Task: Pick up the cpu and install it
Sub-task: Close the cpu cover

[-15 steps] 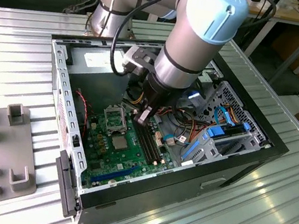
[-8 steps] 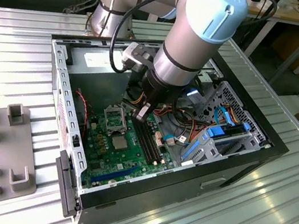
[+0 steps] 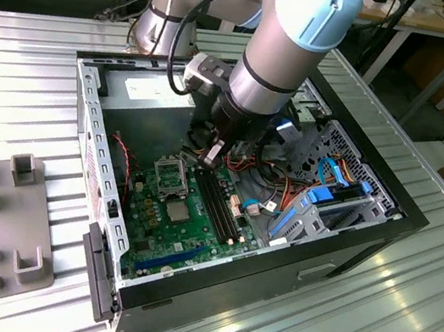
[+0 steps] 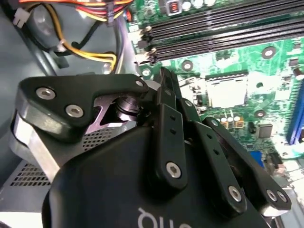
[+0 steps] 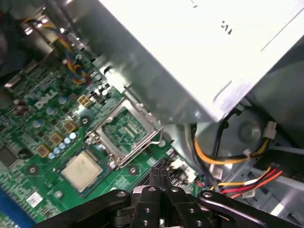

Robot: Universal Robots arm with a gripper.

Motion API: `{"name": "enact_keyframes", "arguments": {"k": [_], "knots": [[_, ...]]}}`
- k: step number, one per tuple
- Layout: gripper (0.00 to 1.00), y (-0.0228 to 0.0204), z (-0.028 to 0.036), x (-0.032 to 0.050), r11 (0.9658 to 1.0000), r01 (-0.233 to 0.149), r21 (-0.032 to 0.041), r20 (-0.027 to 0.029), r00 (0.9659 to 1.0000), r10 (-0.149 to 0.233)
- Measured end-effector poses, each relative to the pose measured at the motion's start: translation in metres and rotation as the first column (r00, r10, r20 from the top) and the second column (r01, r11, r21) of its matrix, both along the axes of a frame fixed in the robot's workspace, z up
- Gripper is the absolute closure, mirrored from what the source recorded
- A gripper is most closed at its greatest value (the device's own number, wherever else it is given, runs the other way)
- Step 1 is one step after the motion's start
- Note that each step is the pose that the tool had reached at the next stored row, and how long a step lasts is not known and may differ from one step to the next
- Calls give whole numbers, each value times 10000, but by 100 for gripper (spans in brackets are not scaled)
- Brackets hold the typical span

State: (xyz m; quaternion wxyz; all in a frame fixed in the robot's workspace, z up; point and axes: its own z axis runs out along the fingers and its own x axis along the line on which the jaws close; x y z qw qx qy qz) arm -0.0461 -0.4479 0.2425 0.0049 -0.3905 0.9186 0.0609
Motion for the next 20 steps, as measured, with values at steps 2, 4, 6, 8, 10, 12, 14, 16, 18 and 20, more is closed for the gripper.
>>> {"name": "enact_keyframes", "arguments": {"k": [2,4,6,8,10,12,14,16,18,20], "knots": [[89,15,-7,1,9995,-314,3,1,9995,314],[89,15,-11,1,9969,-791,1,0,9969,791],[89,22,-19,21,9963,-862,2,-7,9963,862],[89,33,-25,36,9963,-862,3,-13,9963,862],[89,48,-34,36,9962,-875,6,-14,9962,875],[89,68,-47,36,9958,-919,5,-14,9958,919],[89,120,-76,36,9956,-934,8,-14,9956,934],[89,154,-110,36,9956,-934,17,-12,9956,934],[89,171,-150,37,9956,-935,18,-13,9956,935],[89,174,-189,37,9955,-948,21,-12,9955,948]]}}
